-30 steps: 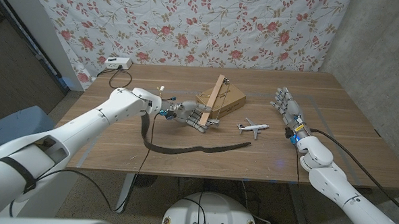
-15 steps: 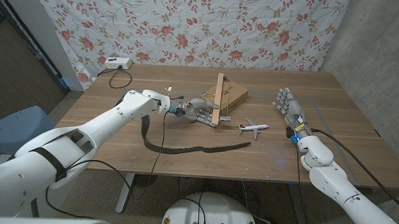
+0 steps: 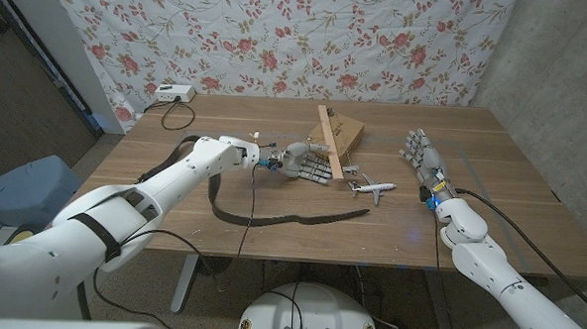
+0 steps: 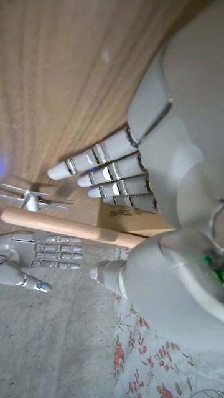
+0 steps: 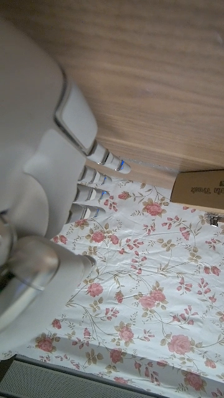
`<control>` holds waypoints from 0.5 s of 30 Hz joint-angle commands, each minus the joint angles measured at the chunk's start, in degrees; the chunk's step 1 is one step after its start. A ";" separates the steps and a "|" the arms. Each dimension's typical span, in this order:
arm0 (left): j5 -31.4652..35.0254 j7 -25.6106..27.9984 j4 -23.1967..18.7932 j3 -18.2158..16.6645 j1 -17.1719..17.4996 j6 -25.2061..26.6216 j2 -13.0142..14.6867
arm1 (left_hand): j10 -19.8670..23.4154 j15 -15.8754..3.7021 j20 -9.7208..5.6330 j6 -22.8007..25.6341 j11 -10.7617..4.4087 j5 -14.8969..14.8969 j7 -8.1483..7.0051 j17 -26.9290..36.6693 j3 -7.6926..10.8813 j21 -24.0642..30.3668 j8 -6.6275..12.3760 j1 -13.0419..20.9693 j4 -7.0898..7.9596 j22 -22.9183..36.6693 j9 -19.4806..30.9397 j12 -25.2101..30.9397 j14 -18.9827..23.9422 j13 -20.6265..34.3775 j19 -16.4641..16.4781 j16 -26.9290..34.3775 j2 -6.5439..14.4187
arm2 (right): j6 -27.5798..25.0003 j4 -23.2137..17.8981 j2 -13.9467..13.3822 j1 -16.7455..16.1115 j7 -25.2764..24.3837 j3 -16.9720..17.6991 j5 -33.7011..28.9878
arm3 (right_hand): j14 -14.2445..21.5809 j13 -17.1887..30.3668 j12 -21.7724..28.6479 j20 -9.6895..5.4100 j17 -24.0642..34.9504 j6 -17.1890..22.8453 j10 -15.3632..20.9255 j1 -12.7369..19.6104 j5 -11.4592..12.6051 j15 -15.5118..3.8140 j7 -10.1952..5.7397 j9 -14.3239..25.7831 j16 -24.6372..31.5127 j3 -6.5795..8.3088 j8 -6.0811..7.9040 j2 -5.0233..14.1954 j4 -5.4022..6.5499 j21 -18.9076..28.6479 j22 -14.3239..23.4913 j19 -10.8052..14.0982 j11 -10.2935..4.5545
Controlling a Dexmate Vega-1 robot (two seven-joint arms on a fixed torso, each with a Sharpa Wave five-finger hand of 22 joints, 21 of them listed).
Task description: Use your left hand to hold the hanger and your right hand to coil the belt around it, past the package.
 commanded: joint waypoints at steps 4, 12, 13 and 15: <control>-2.92 -4.64 3.21 -0.86 1.29 1.78 -2.24 | 1.84 -0.92 2.31 -0.17 -0.52 0.18 0.27 -0.07 0.38 -0.21 0.94 1.50 -0.73 0.02 0.33 1.33 1.03 0.03 -1.89 1.04 0.29 | 1.22 0.72 0.30 0.20 0.52 -0.11 -0.03 | 0.62 0.17 0.27 0.18 0.23 0.41 0.54 0.18 0.40 0.26 -0.09 0.24 0.29 0.26 0.29 -0.37 -0.29 -0.32 0.27 0.45 0.16; -7.22 2.38 -0.90 -5.75 6.05 0.50 -3.18 | 3.76 -1.67 2.56 3.10 -2.17 0.15 0.38 -0.01 1.20 -0.56 2.14 2.05 -0.50 -0.01 0.36 2.13 2.01 -0.04 -2.09 1.57 1.94 | 1.95 0.65 0.33 -0.42 0.60 0.24 0.26 | 0.69 0.17 0.27 0.17 0.23 0.45 0.60 0.16 0.39 0.22 -0.08 0.24 0.29 0.28 0.31 -0.36 -0.32 -0.41 0.28 0.49 0.18; -8.01 4.23 -1.85 -6.64 6.95 0.54 -3.35 | 4.00 -1.73 2.64 3.47 -2.20 0.15 0.32 0.00 1.38 -0.60 2.24 2.22 -0.51 -0.01 0.36 2.22 2.27 -0.06 -2.12 1.66 2.24 | 1.98 0.64 0.31 -0.49 0.66 0.29 0.35 | 0.71 0.17 0.27 0.19 0.23 0.44 0.60 0.15 0.39 0.28 -0.08 0.24 0.29 0.28 0.31 -0.36 -0.33 -0.43 0.28 0.49 0.17; -9.83 7.88 -3.34 -8.53 8.60 0.65 -3.94 | 5.29 -2.17 2.51 4.38 -2.81 0.07 0.42 -0.02 1.94 -0.52 2.42 2.76 -0.56 -0.02 0.36 2.69 3.32 -0.09 -1.69 1.99 3.14 | 2.23 0.65 0.35 -0.70 0.60 0.40 0.39 | 0.71 0.17 0.26 0.20 0.23 0.46 0.61 0.15 0.39 0.30 -0.08 0.24 0.28 0.28 0.31 -0.37 -0.34 -0.44 0.28 0.51 0.12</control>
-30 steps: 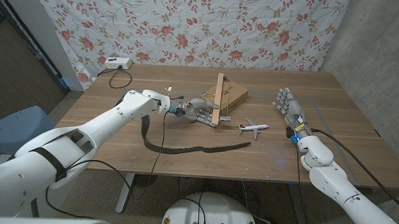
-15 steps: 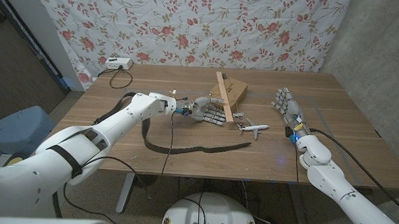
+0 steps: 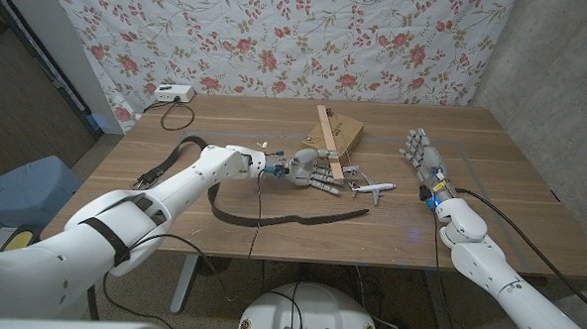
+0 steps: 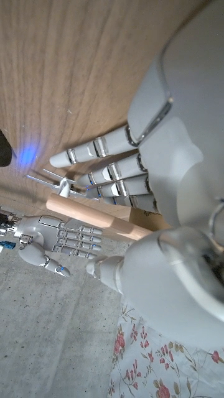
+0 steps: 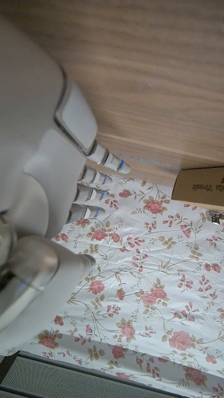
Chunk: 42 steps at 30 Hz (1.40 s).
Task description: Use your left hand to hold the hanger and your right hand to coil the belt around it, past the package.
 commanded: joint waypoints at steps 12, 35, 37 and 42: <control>-13.17 26.28 -10.83 -12.97 12.41 -0.64 -5.63 | 8.97 -4.63 -1.80 10.04 -5.20 0.32 -1.31 0.04 7.83 0.84 1.97 4.02 0.18 0.18 0.30 2.85 9.98 -0.21 2.85 2.14 11.45 | 1.60 -0.23 0.05 -2.34 -0.30 1.18 0.91 | 0.45 0.18 0.24 0.25 0.23 0.45 0.45 0.10 0.38 -0.09 -0.11 0.24 0.25 0.29 0.31 -0.40 -0.41 -0.11 0.28 0.64 -0.04; 0.53 39.23 -33.15 -4.48 11.65 -3.16 5.33 | 21.09 -14.34 -16.04 18.97 -10.87 4.14 -2.16 53.07 18.30 43.01 26.67 9.33 12.14 24.14 42.21 47.60 37.17 58.49 6.00 36.45 10.41 | 2.49 1.21 0.45 -0.59 1.79 0.78 0.98 | 0.51 0.18 0.23 0.23 0.21 0.41 0.63 0.14 0.37 -0.13 0.01 0.24 0.17 0.41 0.29 -0.38 -0.64 -0.45 0.29 0.74 -0.20; 3.88 38.87 -35.30 -2.62 10.38 -3.43 7.16 | 21.61 -14.38 -16.46 18.84 -11.76 4.83 -2.29 55.88 19.07 44.59 27.52 8.79 12.71 24.80 43.97 50.32 38.08 58.73 6.41 38.07 10.12 | 2.63 1.53 0.58 -0.35 2.13 0.71 1.10 | 0.48 0.19 0.22 0.22 0.21 0.39 0.63 0.14 0.37 -0.08 0.03 0.24 0.15 0.41 0.28 -0.38 -0.66 -0.48 0.29 0.75 -0.22; 12.25 39.83 -41.17 0.77 8.37 -4.45 10.81 | 21.15 -14.46 -17.67 19.91 -12.03 5.99 -2.92 59.02 19.96 45.84 27.76 7.65 14.09 25.17 43.96 53.74 38.18 58.80 7.01 39.95 9.30 | 2.97 2.27 0.85 0.03 2.80 0.56 1.30 | 0.51 0.19 0.21 0.20 0.21 0.37 0.65 0.13 0.36 -0.19 0.00 0.24 0.14 0.44 0.28 -0.37 -0.71 -0.57 0.30 0.80 -0.27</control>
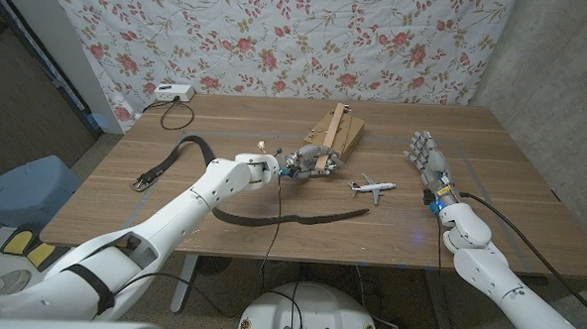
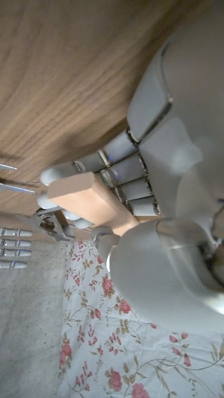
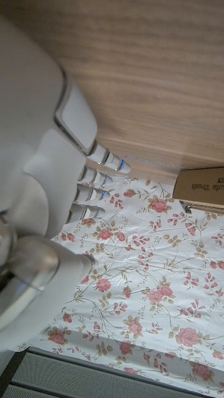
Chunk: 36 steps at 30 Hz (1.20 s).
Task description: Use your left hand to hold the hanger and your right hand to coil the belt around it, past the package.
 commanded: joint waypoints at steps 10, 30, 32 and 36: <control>26.32 4.22 -22.28 9.67 -6.39 -1.62 12.16 | 3.40 -2.82 -1.61 2.25 -6.22 3.05 -1.31 13.56 2.75 1.74 0.95 -3.08 3.43 0.30 0.22 6.60 1.60 6.05 -0.15 3.04 -1.47 | 1.85 1.71 0.80 0.56 2.17 -0.21 0.78 | 0.21 0.19 0.21 0.24 0.21 0.46 0.56 0.09 0.35 0.16 0.07 0.24 0.10 0.21 0.31 -0.38 -0.55 -0.30 0.31 0.22 -0.06; 39.55 -4.17 -31.16 9.36 -7.60 -5.45 23.60 | 0.97 -2.66 -0.26 1.23 -5.93 5.73 -2.86 13.61 2.80 2.63 1.76 -5.34 4.84 0.16 1.32 12.91 -1.38 5.96 -4.43 5.80 -2.58 | -5.57 -16.54 -8.49 -6.92 -9.67 0.08 -13.53 | 1.44 0.18 0.66 -0.97 0.05 2.44 2.45 2.30 0.49 -0.83 0.42 0.22 0.31 1.53 0.98 0.36 -2.31 -0.76 0.28 1.18 -0.31; 41.09 -5.03 -31.47 8.87 -7.27 -6.97 24.56 | 0.79 -2.65 -0.08 1.32 -5.92 5.94 -2.91 13.63 2.76 2.59 1.70 -5.56 4.92 -0.04 1.06 13.44 -1.76 5.97 -4.74 6.02 -2.63 | -7.84 -19.69 -9.98 -7.96 -11.11 0.23 -15.41 | 1.61 0.17 0.69 -1.01 0.03 2.72 2.69 2.84 0.49 -0.99 0.40 0.23 0.32 1.85 1.04 0.58 -2.67 -0.86 0.27 1.26 -0.60; 44.99 -5.76 -32.46 8.03 -6.41 -8.99 26.11 | 0.04 -2.62 0.40 0.73 -5.71 6.66 -2.92 13.68 2.65 2.77 1.81 -6.18 5.04 -0.12 1.24 15.02 -2.67 5.95 -5.82 6.88 -2.74 | -11.78 -25.37 -12.72 -9.95 -12.92 0.34 -18.91 | 2.34 0.18 0.69 -1.13 -0.01 3.58 3.04 3.95 0.43 -1.19 0.21 0.25 0.48 2.42 1.26 0.77 -3.52 -0.92 0.28 1.79 -0.79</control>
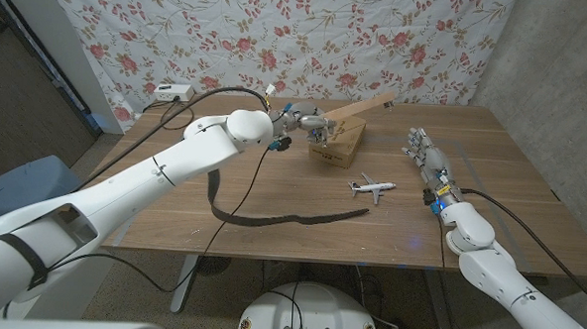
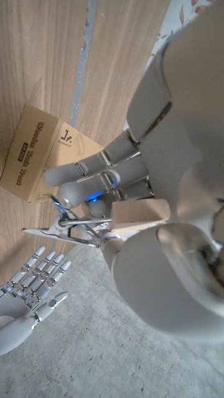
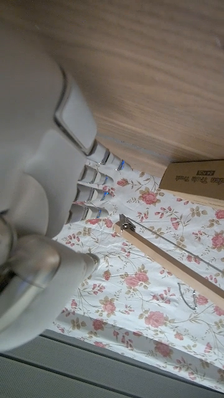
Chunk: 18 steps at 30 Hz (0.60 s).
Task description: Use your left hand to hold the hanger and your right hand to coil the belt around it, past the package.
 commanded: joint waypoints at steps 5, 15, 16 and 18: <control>12.90 -5.40 -4.72 -3.27 2.72 -9.19 9.08 | -0.53 -1.24 0.03 -0.49 -3.25 1.59 -0.57 0.31 1.51 0.55 0.53 -1.28 1.81 -0.40 0.00 2.91 -2.95 -0.02 -1.45 1.69 -0.11 | -15.90 -22.13 -10.63 -8.01 -9.87 0.24 -15.96 | 5.20 0.31 0.79 0.51 0.34 2.33 2.40 2.86 -0.01 1.03 -0.17 0.37 1.71 1.13 0.67 -0.30 -2.54 0.10 0.44 2.93 0.17; 13.98 -8.52 -3.57 -6.93 4.87 -14.01 10.32 | -1.57 -1.16 0.55 -0.74 -3.23 2.67 -0.88 0.29 1.19 0.57 0.67 -1.96 1.74 -1.22 -0.33 5.37 -4.55 -0.07 -2.96 3.02 -0.14 | -25.02 -33.87 -15.32 -14.48 -13.01 1.45 -21.84 | 7.54 0.54 0.99 1.31 0.84 3.89 3.65 4.51 -0.34 -0.13 0.16 0.55 2.47 1.98 0.97 -0.25 -4.04 0.16 0.62 4.11 0.88; 14.01 -8.82 -3.38 -7.22 4.98 -14.45 10.36 | -1.68 -1.19 0.58 -0.67 -3.11 2.77 -0.77 0.28 1.14 0.58 0.65 -2.02 1.73 -1.33 -0.48 5.61 -4.65 -0.08 -3.04 3.17 -0.13 | -26.06 -35.07 -15.75 -15.13 -13.32 1.56 -22.54 | 7.50 0.55 0.99 1.37 0.86 3.98 3.67 4.62 -0.37 -0.17 0.18 0.56 2.45 2.00 1.00 -0.32 -4.15 0.14 0.62 4.10 0.89; 14.22 -9.34 -2.88 -7.65 5.12 -15.38 10.36 | -1.89 -1.15 0.65 -0.55 -3.10 2.99 -0.72 0.27 1.06 0.54 0.71 -2.12 1.69 -1.76 -0.62 6.12 -4.93 -0.09 -3.07 3.46 -0.09 | -28.42 -37.47 -16.54 -16.39 -13.92 1.74 -23.87 | 7.56 0.60 0.96 1.75 0.92 4.03 3.69 5.06 -0.44 -0.21 0.22 0.59 2.45 2.09 0.99 -0.58 -4.61 0.06 0.64 4.06 0.92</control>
